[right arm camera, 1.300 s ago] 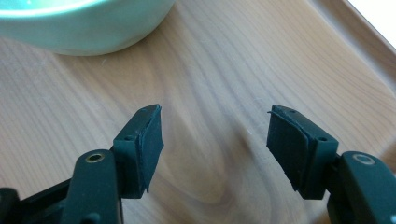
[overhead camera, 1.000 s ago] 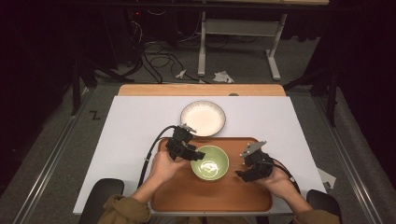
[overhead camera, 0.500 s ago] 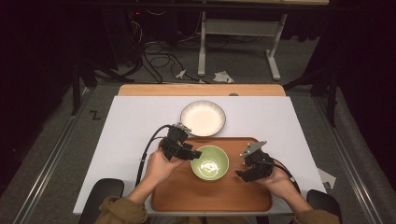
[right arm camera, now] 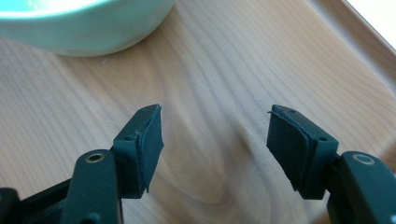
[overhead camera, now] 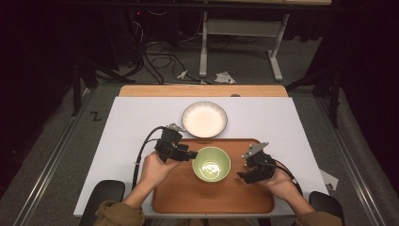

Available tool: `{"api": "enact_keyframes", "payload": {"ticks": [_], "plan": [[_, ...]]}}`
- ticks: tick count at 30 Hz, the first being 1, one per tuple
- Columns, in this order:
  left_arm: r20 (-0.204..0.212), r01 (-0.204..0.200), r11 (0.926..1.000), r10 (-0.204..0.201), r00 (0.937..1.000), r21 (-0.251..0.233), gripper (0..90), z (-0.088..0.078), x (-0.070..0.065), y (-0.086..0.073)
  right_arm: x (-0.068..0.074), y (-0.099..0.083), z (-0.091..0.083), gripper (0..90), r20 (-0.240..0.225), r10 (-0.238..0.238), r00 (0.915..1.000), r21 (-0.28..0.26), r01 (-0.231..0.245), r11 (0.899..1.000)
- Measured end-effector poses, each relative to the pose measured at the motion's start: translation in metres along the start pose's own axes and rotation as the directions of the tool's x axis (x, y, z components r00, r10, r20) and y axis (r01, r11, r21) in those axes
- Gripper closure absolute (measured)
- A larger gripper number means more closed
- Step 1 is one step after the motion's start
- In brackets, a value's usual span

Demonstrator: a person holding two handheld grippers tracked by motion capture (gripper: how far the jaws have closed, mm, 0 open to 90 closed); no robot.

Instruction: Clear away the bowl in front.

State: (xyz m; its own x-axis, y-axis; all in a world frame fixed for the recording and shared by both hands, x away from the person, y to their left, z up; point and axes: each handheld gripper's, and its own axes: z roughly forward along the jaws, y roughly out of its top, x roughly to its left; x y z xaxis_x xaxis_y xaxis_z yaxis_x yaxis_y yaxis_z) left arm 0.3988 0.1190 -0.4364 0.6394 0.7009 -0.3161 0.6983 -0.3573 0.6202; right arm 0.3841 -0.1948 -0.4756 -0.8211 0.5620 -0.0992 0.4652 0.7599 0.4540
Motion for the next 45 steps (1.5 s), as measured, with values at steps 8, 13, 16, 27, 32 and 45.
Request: {"api": "enact_keyframes", "payload": {"ticks": [8, 13, 16, 27, 32, 45], "plan": [[-0.023, 0.017, 0.9999, -0.017, 0.9996, -0.002, 48.2, -0.003, 0.006, -0.007, 0.0, 0.0, -0.002, 36.2, 0.012, 0.003, 0.9999, -0.016, -0.003, 1.0], [-0.062, 0.014, 0.9999, -0.014, 0.9979, -0.001, 47.1, -0.005, 0.009, -0.011, 0.0, 0.0, -0.002, 36.2, 0.012, 0.003, 0.9999, -0.015, -0.003, 1.0], [-0.07, 0.019, 0.9998, -0.019, 0.9973, -0.002, 46.8, -0.006, 0.011, -0.014, 0.0, 0.0, -0.002, 36.3, 0.014, -0.001, 0.9999, -0.015, 0.001, 1.0], [-0.098, 0.019, 0.9997, -0.018, 0.995, 0.013, 46.5, -0.004, 0.013, -0.022, 0.0, 0.0, -0.003, 36.4, 0.01, 0.007, 0.9999, -0.019, -0.007, 1.0], [-0.115, 0.022, 0.9995, -0.019, 0.9932, 0.025, 46.4, -0.001, 0.015, -0.027, -0.001, 0.0, -0.003, 36.5, 0.009, 0.007, 0.9999, -0.018, -0.007, 1.0], [-0.205, -0.038, 0.9919, 0.063, 0.9767, 0.122, 44.6, 0.018, 0.01, -0.034, -0.002, 0.0, -0.005, 36.7, 0.01, 0.02, 0.9997, -0.029, -0.02, 0.999]]}}
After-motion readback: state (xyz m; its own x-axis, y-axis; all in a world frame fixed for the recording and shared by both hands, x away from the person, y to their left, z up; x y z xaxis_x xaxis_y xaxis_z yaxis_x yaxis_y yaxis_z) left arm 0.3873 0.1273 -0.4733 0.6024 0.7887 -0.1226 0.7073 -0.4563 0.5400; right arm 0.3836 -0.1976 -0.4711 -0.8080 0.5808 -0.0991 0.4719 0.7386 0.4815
